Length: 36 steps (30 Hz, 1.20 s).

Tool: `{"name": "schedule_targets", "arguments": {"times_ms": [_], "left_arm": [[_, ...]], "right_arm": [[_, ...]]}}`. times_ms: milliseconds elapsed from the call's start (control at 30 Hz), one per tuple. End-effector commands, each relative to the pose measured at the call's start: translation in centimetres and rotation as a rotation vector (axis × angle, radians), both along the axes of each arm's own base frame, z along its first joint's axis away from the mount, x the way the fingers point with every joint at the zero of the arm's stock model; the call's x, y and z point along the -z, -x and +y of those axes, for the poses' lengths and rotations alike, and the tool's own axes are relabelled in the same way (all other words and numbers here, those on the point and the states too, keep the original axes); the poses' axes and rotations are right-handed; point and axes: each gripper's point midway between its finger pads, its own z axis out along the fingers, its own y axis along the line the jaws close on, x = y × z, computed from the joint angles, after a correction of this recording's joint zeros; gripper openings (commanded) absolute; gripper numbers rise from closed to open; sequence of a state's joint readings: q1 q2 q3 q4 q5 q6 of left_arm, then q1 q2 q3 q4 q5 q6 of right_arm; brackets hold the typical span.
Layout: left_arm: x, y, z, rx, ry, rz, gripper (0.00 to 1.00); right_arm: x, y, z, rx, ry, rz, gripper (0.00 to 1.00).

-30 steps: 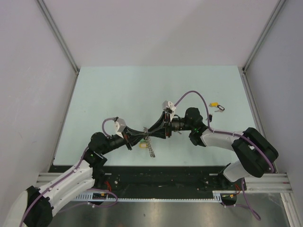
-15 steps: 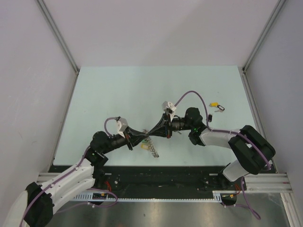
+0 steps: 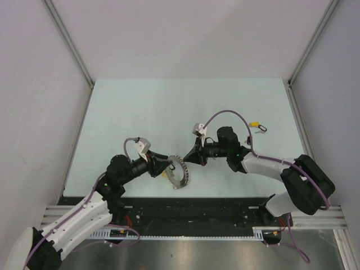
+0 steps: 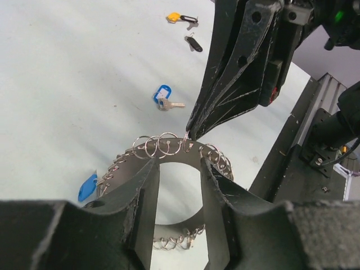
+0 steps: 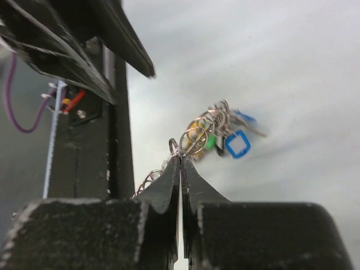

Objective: Put the keys on the keyring

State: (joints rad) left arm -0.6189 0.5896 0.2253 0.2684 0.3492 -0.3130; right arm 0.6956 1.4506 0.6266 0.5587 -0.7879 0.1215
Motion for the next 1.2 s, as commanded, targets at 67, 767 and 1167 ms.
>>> {"name": "schedule_targets", "arguments": {"times_ms": [67,767,1167], "left_arm": [[-1.5,-0.2,0.4,-0.023,-0.036,-0.010,0.42],[-2.1,0.3,-3.7,0.190,-0.126,-0.096,0.50],[-1.4,-1.3,-5.1,0.122,-0.186,-0.217,0.44]], "right_arm": [[0.8,-1.2,-1.6,0.079,0.194,-0.089,0.00],[-4.1,-0.6,-1.2,0.051,0.259,-0.264,0.00],[-5.0,0.2,-0.6,0.066,0.247,-0.268,0.00]]}}
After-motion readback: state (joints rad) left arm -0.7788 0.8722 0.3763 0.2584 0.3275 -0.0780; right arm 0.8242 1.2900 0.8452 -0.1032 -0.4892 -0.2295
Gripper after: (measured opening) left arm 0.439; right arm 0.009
